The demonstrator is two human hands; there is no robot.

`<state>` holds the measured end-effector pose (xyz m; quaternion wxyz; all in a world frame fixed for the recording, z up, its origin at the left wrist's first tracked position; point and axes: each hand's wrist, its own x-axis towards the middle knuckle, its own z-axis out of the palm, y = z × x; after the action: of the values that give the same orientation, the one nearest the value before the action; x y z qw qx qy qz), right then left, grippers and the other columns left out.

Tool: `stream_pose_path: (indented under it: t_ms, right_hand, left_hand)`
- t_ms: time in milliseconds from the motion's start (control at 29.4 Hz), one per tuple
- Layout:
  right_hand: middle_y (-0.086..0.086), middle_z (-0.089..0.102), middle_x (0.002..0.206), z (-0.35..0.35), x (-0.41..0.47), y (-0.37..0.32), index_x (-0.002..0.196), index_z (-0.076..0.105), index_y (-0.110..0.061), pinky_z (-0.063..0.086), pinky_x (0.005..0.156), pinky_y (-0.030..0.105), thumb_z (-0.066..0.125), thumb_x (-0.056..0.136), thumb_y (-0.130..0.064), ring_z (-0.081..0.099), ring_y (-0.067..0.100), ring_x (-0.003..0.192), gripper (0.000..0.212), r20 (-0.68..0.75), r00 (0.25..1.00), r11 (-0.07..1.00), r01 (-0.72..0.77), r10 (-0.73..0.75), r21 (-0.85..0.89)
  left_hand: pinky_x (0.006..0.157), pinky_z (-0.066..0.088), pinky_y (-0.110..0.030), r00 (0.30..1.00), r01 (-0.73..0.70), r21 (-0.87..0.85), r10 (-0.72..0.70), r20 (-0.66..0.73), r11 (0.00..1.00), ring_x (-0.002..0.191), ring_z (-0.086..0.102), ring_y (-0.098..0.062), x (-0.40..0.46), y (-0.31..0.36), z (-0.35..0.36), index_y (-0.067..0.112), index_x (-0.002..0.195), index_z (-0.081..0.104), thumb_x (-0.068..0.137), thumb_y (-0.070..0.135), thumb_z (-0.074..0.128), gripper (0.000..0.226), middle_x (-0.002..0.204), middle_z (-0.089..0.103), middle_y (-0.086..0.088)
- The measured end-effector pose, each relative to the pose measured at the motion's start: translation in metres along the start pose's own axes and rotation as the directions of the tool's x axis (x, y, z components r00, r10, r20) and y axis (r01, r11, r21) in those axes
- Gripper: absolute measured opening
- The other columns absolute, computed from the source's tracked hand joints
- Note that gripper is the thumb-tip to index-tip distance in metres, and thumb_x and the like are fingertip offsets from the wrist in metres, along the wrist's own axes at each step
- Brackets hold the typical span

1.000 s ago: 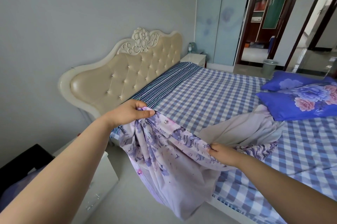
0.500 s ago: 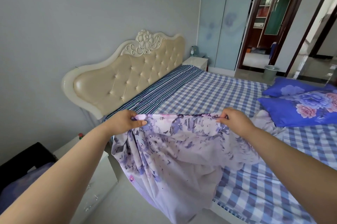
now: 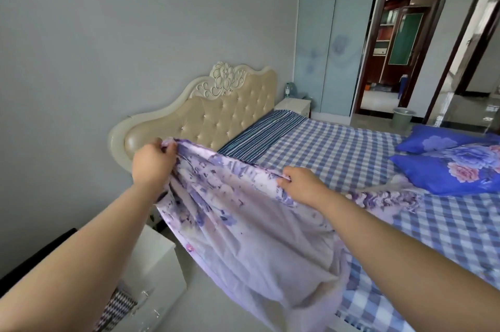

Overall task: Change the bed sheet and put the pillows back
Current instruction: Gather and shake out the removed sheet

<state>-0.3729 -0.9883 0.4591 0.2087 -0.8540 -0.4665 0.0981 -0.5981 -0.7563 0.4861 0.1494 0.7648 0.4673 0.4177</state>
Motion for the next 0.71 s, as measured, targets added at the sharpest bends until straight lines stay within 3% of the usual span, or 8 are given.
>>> stream_pose_path:
  t_ms: [136, 204, 306, 408, 510, 612, 680, 714]
  right_hand:
    - [0.001, 0.039, 0.063, 0.009, -0.009, -0.117, 0.067, 0.040, -0.017, 0.024, 0.057, 0.031, 0.056, 0.093, -0.029, 0.040, 0.017, 0.064, 0.033, -0.067, 0.980, 0.907, 0.200, -0.188, 0.372]
    - [0.005, 0.038, 0.066, -0.009, -0.015, -0.162, 0.075, 0.048, -0.008, 0.023, 0.059, 0.028, 0.056, 0.093, -0.029, 0.036, 0.014, 0.061, 0.028, -0.128, 0.961, 0.739, 0.271, -0.245, 0.617]
    - [0.003, 0.044, 0.066, -0.045, -0.016, -0.190, 0.072, 0.052, -0.010, 0.030, 0.059, 0.022, 0.057, 0.094, -0.026, 0.040, 0.009, 0.061, 0.027, -0.236, 0.931, 0.609, 0.361, -0.279, 0.707]
    - [-0.011, 0.051, 0.056, -0.079, -0.005, -0.169, 0.065, 0.054, -0.020, 0.036, 0.052, 0.017, 0.060, 0.092, -0.027, 0.046, 0.003, 0.052, 0.029, -0.222, 0.943, 0.735, 0.334, -0.249, 0.590]
    - [0.001, 0.045, 0.060, -0.100, 0.006, -0.127, 0.064, 0.050, -0.012, 0.027, 0.056, 0.028, 0.059, 0.092, -0.033, 0.044, 0.016, 0.064, 0.036, -0.192, 0.963, 0.972, 0.213, -0.192, 0.098]
    - [0.003, 0.036, 0.057, -0.125, 0.009, -0.097, 0.057, 0.036, -0.015, 0.022, 0.056, 0.032, 0.058, 0.093, -0.032, 0.042, 0.020, 0.069, 0.046, -0.271, 0.959, 0.996, 0.066, -0.078, -0.054]
    - [0.002, 0.040, 0.058, -0.147, 0.004, -0.092, 0.060, 0.041, -0.015, 0.022, 0.053, 0.034, 0.058, 0.093, -0.033, 0.043, 0.022, 0.069, 0.041, -0.494, 0.867, 0.998, 0.047, -0.056, -0.029]
    - [0.002, 0.043, 0.060, -0.156, 0.001, -0.091, 0.067, 0.047, -0.014, 0.023, 0.053, 0.034, 0.056, 0.094, -0.033, 0.044, 0.022, 0.069, 0.034, -0.633, 0.769, 0.996, 0.087, -0.084, -0.025]
  left_hand:
    - [0.069, 0.042, -0.038, 0.923, 0.247, -0.331, -0.325, -0.204, 0.911, 0.073, 0.051, -0.036, 0.032, -0.013, -0.042, 0.008, 0.068, 0.048, 0.088, 0.026, 0.046, 0.028, 0.077, 0.058, -0.025]
    - [0.073, 0.045, -0.041, 0.894, 0.256, -0.386, -0.369, -0.255, 0.886, 0.069, 0.044, -0.033, 0.043, -0.019, -0.061, 0.006, 0.067, 0.047, 0.086, 0.022, 0.042, 0.026, 0.078, 0.056, -0.027]
    - [0.069, 0.041, -0.036, 0.882, 0.176, -0.469, -0.350, -0.315, 0.866, 0.068, 0.039, -0.025, 0.058, -0.023, -0.085, 0.008, 0.064, 0.044, 0.085, 0.026, 0.040, 0.029, 0.070, 0.053, -0.018]
    - [0.062, 0.034, -0.031, 0.905, 0.095, -0.458, -0.268, -0.331, 0.884, 0.064, 0.042, -0.026, 0.072, -0.018, -0.098, 0.009, 0.062, 0.044, 0.085, 0.035, 0.043, 0.034, 0.063, 0.052, -0.012]
    - [0.063, 0.038, -0.031, 0.976, 0.061, -0.352, -0.129, -0.174, 0.934, 0.069, 0.053, -0.029, 0.075, -0.009, -0.101, 0.008, 0.071, 0.054, 0.085, 0.042, 0.053, 0.038, 0.070, 0.061, -0.013]
    - [0.065, 0.040, -0.034, 1.000, -0.016, -0.239, 0.015, -0.005, 0.971, 0.073, 0.055, -0.029, 0.075, 0.011, -0.098, 0.009, 0.072, 0.053, 0.086, 0.043, 0.060, 0.038, 0.073, 0.061, -0.014]
    - [0.060, 0.033, -0.031, 0.992, -0.118, -0.271, 0.100, -0.078, 0.955, 0.069, 0.050, -0.024, 0.076, 0.033, -0.101, 0.012, 0.070, 0.051, 0.087, 0.040, 0.060, 0.034, 0.066, 0.055, -0.010]
    - [0.058, 0.030, -0.030, 0.974, -0.184, -0.336, 0.125, -0.190, 0.924, 0.065, 0.046, -0.018, 0.075, 0.044, -0.102, 0.015, 0.069, 0.050, 0.086, 0.037, 0.059, 0.030, 0.061, 0.051, -0.004]
